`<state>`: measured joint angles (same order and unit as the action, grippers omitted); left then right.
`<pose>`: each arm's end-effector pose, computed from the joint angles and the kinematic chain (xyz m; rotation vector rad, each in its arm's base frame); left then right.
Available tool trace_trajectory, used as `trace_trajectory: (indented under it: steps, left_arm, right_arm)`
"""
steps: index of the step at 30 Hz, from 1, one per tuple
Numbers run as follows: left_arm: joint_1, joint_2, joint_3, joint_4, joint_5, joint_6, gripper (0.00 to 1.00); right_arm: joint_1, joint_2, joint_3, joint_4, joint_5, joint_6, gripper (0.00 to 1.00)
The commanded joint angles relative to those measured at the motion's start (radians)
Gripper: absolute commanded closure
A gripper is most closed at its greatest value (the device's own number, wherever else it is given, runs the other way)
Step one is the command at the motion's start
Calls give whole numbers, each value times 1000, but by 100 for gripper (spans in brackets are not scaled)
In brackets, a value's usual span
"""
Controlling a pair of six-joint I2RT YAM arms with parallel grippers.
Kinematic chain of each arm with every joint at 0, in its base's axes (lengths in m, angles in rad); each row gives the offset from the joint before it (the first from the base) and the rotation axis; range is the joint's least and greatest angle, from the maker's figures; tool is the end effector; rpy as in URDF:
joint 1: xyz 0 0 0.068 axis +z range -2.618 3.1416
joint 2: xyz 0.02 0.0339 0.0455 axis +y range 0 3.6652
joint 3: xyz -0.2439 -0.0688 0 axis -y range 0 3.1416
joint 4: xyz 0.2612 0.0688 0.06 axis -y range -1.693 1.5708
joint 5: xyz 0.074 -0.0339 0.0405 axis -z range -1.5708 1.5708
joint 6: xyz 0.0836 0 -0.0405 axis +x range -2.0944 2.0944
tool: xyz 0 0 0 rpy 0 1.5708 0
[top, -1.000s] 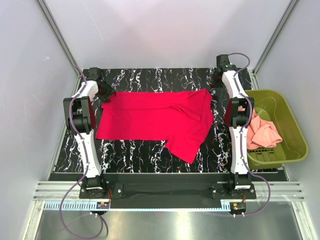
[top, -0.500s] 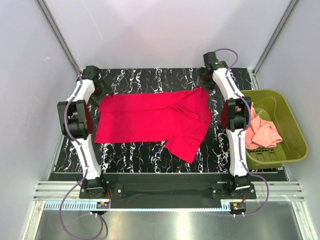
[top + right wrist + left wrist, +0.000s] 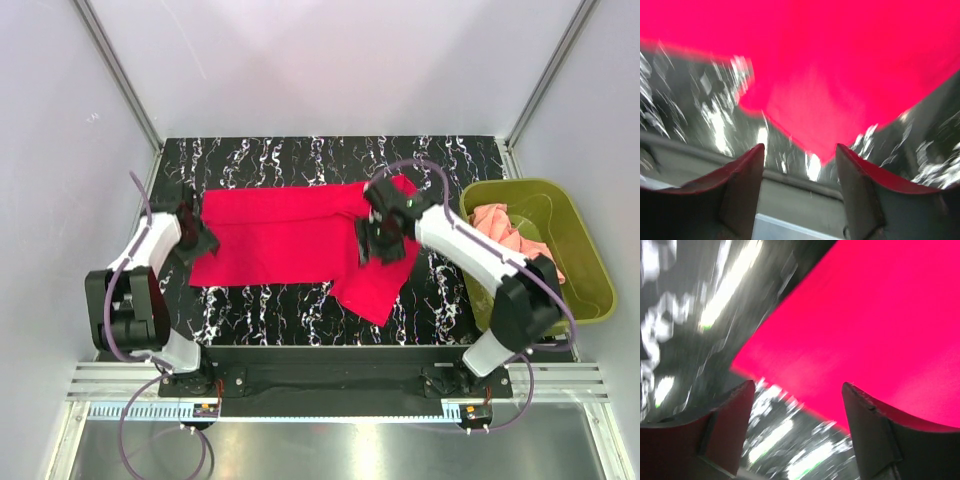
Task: Fold and stack the t-shirts
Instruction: Fold the tshirt
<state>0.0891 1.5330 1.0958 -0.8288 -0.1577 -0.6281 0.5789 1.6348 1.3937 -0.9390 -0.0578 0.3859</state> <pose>0.3174 0.0415 0.1516 -1.0163 2.6145 0.0989 0.3017 0.2029 0.2072 -0.2861 2.7889 0.3291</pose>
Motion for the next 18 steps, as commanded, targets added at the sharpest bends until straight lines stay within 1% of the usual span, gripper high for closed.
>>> trace_trajectory:
  steps: [1, 4, 6, 7, 12, 13, 15, 16, 18]
  left_arm:
    - [0, -86, -141, 26, 76, -38, 29]
    - [12, -137, -206, 45, 84, -53, 31]
    - [27, -151, -237, 71, 83, -33, 32]
    - [52, -155, -235, 76, 72, -21, 33]
    - [130, -128, -212, 105, 47, 62, 38]
    - [164, -117, -211, 108, 56, 68, 39]
    - [196, -91, -217, 120, 72, 80, 43]
    - [219, -83, -218, 129, 99, 84, 44]
    - [230, -51, -211, 155, 115, 97, 46]
  right_arm:
    - [88, -119, -232, 77, -39, 117, 39]
    - [137, -206, -375, 118, -48, 200, 44]
    - [154, -265, -418, 123, -43, 240, 45]
    - [167, -282, -447, 123, -34, 249, 46]
    - [170, -362, -502, 92, -5, 271, 46]
    - [170, -369, -518, 89, 1, 272, 46]
    - [170, -400, -544, 88, 6, 281, 46]
    - [170, -411, -551, 88, 7, 284, 46]
    - [168, -432, -573, 92, 4, 294, 46]
